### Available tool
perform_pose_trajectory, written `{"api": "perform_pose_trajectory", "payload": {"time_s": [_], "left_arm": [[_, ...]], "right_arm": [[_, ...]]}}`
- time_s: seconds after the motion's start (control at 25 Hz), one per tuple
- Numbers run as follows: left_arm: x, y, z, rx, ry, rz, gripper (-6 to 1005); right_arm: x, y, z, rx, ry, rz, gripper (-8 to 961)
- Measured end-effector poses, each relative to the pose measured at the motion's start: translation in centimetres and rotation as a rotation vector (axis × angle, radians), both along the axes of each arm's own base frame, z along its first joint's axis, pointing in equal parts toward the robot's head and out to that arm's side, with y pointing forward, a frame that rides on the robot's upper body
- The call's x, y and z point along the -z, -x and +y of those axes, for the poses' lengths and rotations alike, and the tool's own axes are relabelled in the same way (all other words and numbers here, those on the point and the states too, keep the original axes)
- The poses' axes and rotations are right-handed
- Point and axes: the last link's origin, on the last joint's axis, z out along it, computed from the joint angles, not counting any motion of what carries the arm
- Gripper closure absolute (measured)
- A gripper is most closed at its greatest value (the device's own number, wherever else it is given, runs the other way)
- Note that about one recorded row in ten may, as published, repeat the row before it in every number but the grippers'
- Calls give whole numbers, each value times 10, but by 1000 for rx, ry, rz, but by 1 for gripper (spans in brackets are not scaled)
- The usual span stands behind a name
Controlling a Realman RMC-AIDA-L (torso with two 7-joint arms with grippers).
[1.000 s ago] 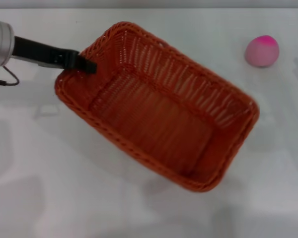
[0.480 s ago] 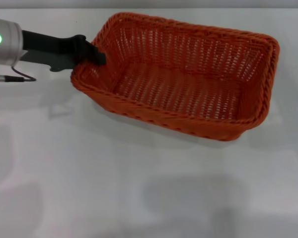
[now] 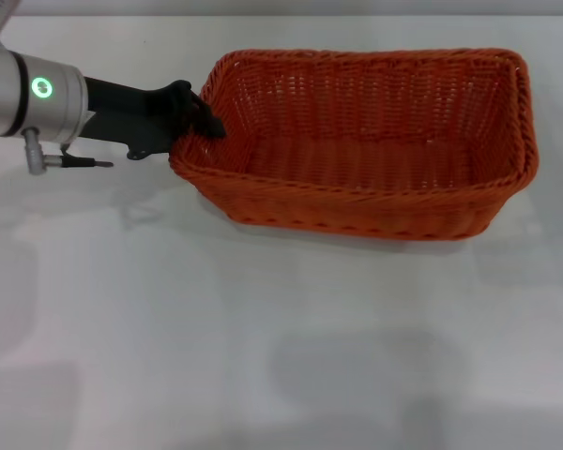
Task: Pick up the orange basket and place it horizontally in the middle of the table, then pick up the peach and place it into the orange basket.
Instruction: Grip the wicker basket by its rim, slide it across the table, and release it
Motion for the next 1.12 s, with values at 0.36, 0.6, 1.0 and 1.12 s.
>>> {"api": "perform_pose_trajectory", "payload": {"time_s": [0.36,0.6,1.0,1.12], "left_arm": [[7,5,0,-44,-7,-13,848],[10,12,-1,-61,-9,-23,849],[15,16,-4,-49,14,-35,848],[16,17,-5,-58,26,-37,849]], "right_arm": [[-1,-2,-2,5,3,-10,131],[-1,-1,-1,1,4,-12,131],[0,0,-1,-3,4,-6,132],[0,0,-2,-5,3,-4,132]]}}
